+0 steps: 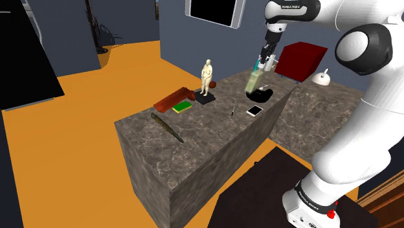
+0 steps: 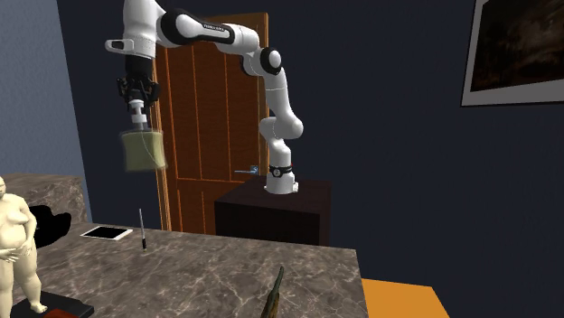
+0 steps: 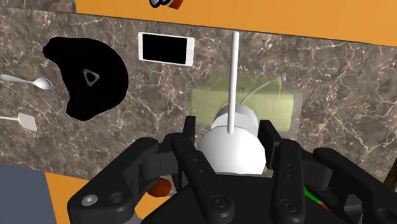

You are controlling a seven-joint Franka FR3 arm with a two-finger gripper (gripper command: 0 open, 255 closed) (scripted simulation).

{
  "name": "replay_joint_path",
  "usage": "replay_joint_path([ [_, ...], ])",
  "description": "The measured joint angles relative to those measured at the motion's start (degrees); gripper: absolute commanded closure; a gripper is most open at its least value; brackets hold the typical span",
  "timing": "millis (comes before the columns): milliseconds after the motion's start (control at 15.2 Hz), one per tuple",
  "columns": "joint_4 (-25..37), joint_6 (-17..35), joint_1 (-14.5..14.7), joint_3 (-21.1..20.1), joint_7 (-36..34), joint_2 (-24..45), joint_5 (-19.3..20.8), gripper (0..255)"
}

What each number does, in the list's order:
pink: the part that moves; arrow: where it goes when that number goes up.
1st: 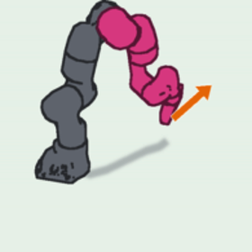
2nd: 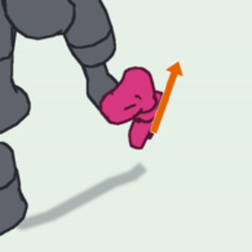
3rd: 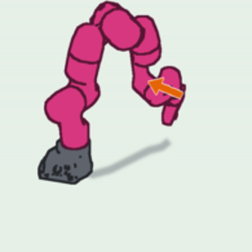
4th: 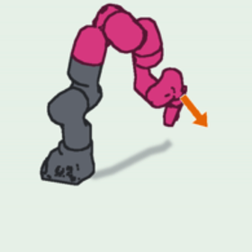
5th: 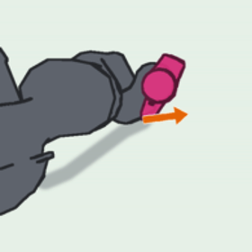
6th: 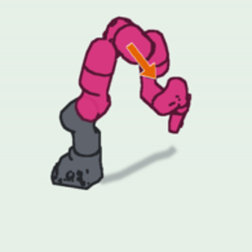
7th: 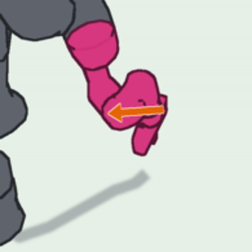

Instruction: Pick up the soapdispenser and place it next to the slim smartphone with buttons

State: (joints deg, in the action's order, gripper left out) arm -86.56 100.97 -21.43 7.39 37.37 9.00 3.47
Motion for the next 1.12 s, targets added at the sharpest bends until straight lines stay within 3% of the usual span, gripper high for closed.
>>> replay_joint_path([
  [1122, -12.95, 13.14, 0.08, -0.06, -1.0, 0.23, 0.25, 255],
])
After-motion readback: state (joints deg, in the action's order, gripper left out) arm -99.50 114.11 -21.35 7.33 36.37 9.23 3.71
